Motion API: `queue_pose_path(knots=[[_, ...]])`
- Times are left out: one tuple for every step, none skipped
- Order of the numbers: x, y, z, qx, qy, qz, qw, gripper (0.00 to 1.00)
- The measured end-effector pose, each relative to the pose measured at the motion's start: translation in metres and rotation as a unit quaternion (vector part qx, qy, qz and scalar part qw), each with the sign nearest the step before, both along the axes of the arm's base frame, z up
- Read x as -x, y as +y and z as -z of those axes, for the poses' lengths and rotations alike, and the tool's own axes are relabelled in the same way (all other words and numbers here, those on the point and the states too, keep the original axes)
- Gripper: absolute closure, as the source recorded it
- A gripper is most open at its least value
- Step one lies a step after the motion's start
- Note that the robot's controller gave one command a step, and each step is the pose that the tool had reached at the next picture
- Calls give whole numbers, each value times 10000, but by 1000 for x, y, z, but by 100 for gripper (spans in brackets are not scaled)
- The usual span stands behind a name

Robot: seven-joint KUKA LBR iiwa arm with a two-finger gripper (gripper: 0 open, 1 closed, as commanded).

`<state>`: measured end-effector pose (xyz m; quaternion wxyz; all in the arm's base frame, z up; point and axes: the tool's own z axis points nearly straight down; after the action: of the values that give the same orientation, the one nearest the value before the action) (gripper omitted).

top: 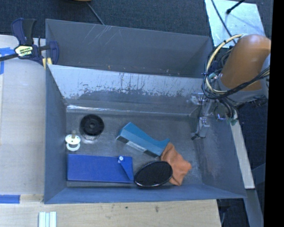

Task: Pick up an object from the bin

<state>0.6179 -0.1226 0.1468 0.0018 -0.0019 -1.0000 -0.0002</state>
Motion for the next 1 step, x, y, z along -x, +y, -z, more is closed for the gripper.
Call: queue_pose_path(knots=[[-1,0,-5,5,-34,-10,10000,0]])
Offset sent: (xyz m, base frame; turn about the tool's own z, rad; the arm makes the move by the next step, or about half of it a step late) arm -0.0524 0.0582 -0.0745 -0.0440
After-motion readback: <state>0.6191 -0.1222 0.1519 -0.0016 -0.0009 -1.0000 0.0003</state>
